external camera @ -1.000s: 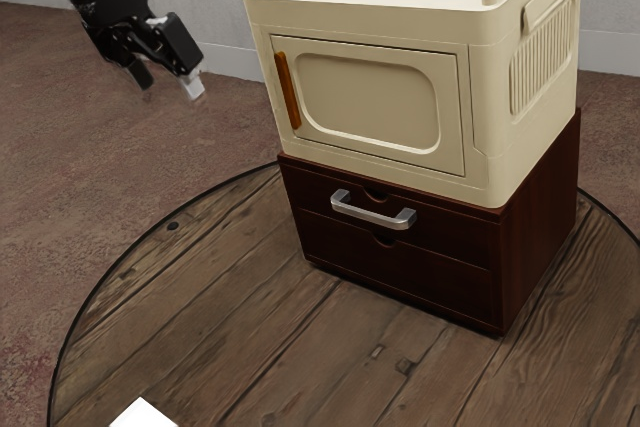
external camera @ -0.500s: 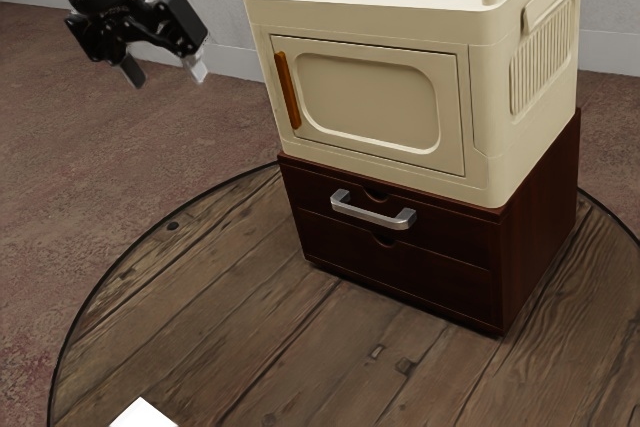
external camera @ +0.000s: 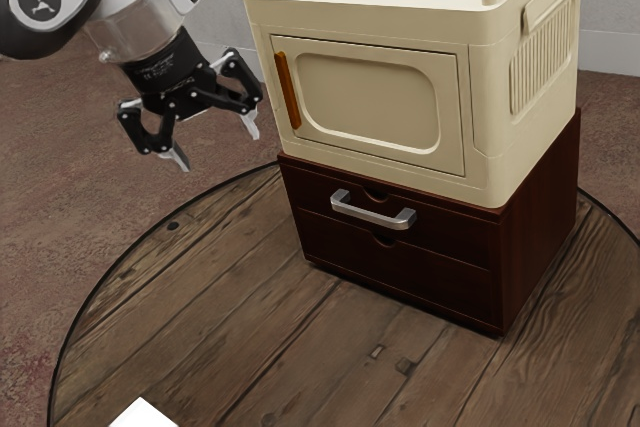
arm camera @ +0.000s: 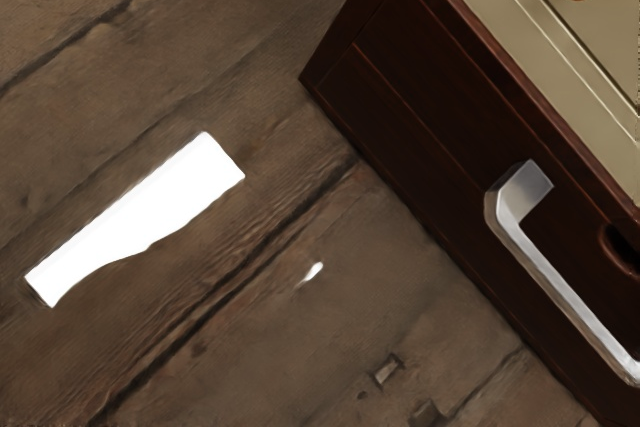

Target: Pull the drawer handle with one arm to open the drawer

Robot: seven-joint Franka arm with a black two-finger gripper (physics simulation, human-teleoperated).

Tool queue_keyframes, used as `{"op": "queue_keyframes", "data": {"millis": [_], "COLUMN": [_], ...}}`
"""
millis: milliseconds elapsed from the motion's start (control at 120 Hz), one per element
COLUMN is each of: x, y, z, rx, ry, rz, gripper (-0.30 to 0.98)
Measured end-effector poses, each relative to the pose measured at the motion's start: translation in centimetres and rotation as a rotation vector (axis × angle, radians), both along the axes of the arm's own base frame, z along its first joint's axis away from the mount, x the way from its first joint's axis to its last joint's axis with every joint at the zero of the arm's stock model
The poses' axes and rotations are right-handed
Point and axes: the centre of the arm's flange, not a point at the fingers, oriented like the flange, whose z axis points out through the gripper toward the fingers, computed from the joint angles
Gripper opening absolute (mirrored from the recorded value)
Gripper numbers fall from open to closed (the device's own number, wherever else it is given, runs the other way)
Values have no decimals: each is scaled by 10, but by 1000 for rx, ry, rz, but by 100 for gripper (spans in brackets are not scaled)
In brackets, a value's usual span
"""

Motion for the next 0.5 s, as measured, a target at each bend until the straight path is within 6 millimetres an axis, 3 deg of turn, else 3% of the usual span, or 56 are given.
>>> {"op": "queue_keyframes", "data": {"millis": [275,500], "x": [17,28], "y": [-7,-27], "z": [-19,-39], "rx": [-76,-107], "ry": [-28,-20], "rz": [216,308], "gripper": [66,66]}}
